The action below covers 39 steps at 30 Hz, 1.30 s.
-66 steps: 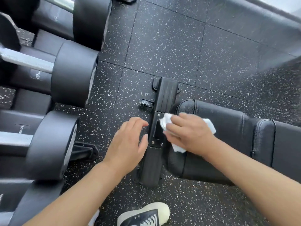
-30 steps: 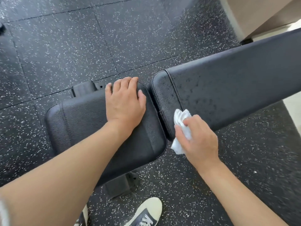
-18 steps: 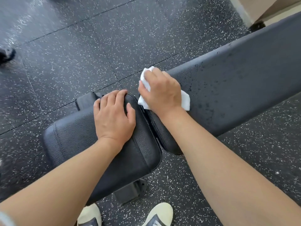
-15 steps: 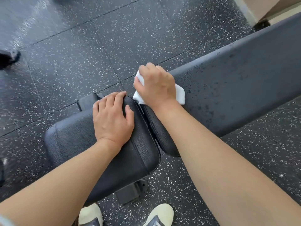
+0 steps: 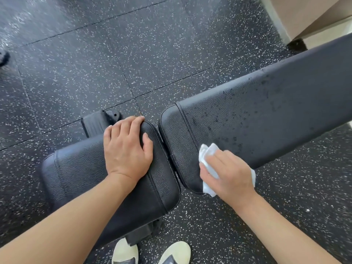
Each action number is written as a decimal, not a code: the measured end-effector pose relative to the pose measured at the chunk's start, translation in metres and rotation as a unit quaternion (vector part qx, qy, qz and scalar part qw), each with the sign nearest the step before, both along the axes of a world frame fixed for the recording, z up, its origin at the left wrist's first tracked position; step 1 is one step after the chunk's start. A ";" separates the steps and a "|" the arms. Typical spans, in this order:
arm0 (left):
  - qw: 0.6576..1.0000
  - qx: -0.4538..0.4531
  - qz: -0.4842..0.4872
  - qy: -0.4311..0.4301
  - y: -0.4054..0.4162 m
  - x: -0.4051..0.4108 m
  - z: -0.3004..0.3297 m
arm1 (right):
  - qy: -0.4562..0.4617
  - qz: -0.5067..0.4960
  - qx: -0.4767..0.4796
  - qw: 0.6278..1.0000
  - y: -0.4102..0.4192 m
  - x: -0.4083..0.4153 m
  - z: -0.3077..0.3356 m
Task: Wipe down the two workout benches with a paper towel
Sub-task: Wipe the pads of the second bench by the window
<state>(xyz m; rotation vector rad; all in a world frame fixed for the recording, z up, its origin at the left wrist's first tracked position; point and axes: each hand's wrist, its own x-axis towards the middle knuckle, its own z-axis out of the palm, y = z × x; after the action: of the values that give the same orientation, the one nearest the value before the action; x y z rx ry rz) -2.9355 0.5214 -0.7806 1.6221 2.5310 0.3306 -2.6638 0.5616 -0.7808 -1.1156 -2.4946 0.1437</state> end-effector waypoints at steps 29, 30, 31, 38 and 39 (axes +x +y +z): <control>0.994 -0.058 -0.084 -0.045 0.018 0.037 0.018 | 0.003 -0.009 -0.048 0.999 0.035 -0.068 0.015; 0.994 -0.052 -0.087 -0.034 0.016 0.043 0.016 | 0.000 0.022 -0.036 0.999 0.025 -0.046 0.013; 0.995 -0.040 -0.085 -0.024 0.016 0.046 0.012 | 0.002 0.044 -0.023 0.999 0.020 -0.022 0.011; 0.997 -0.010 -0.071 -0.003 0.019 0.047 -0.001 | 0.018 -0.224 -0.006 0.974 0.056 0.064 -0.004; 0.997 -0.011 -0.071 -0.003 0.019 0.048 -0.001 | 0.042 -0.261 -0.022 0.964 0.055 0.052 -0.003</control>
<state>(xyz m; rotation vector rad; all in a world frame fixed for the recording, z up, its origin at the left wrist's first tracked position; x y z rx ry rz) -2.8871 0.5402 -0.7821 1.7763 2.3897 0.2924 -2.6116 0.6170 -0.7839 -1.7006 -2.0493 0.0930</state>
